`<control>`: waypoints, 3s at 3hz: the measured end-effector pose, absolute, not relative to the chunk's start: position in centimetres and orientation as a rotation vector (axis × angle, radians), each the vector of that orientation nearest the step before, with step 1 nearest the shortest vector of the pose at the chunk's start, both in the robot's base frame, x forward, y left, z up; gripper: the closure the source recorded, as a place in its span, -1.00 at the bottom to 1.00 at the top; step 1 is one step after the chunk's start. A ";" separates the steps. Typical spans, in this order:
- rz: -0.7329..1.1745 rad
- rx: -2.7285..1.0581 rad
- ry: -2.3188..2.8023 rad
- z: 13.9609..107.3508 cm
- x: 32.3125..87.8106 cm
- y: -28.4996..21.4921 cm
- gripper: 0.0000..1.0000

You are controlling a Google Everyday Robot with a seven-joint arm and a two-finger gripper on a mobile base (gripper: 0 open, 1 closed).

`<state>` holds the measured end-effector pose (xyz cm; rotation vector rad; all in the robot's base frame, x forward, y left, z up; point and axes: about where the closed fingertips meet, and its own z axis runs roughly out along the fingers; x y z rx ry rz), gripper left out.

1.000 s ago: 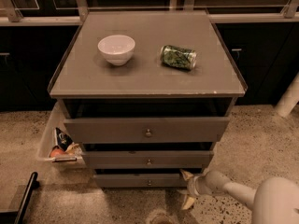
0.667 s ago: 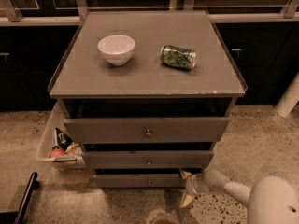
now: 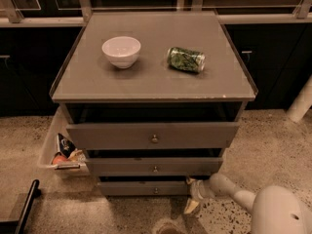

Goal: Open bottom drawer

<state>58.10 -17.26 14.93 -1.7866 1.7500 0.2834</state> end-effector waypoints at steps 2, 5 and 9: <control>0.284 -1.787 1.750 14.9 58.1 -17.3 -0.63; 0.283 -1.786 1.749 16.2 58.2 -17.2 0.76; 0.357 -1.798 1.733 15.6 56.1 -17.5 -0.67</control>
Offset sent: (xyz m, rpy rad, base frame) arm 0.0000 0.0000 0.0000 0.0000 0.0000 0.0000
